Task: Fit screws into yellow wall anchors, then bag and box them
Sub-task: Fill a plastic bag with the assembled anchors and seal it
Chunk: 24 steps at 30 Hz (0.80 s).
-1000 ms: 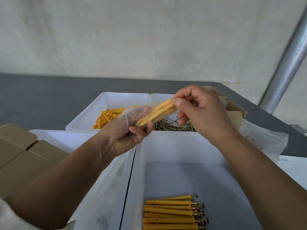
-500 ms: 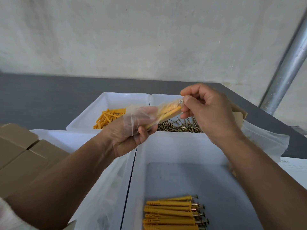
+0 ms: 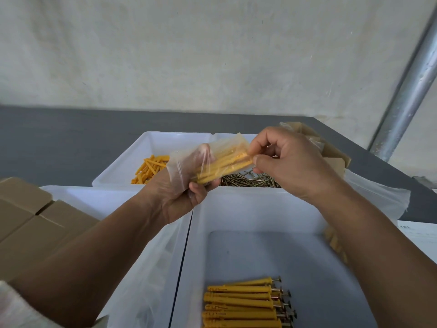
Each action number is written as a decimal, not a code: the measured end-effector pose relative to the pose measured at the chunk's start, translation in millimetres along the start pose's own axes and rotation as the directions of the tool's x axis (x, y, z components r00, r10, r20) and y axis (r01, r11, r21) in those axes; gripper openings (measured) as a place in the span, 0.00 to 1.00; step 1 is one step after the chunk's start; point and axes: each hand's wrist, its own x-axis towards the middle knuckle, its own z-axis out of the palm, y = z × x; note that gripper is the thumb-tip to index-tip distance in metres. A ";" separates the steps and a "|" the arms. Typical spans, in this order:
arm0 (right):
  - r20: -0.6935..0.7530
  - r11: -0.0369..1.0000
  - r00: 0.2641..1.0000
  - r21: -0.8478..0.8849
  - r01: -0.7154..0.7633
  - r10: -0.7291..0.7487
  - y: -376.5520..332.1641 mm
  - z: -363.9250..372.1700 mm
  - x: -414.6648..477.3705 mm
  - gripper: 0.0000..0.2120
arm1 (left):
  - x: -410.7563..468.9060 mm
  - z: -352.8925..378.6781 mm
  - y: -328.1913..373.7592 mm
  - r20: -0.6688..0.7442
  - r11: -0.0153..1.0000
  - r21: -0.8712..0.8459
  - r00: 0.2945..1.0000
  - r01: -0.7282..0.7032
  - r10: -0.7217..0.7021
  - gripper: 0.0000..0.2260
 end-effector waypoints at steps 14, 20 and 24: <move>0.094 0.982 0.990 -0.167 -0.087 0.104 3.2 2.0 -0.7 0.16 | -1.5 8.7 -1.2 0.034 0.952 0.306 0.999 -0.024 0.015 0.04; -0.100 0.990 0.986 -0.028 -0.139 0.135 2.9 1.3 2.3 0.14 | -2.4 16.2 -1.5 -0.023 0.936 0.347 0.997 -0.059 0.071 0.06; -0.146 0.984 0.976 0.109 -0.144 0.159 1.4 1.6 2.9 0.16 | -2.6 15.9 1.0 0.015 0.919 0.382 0.995 -0.096 0.098 0.02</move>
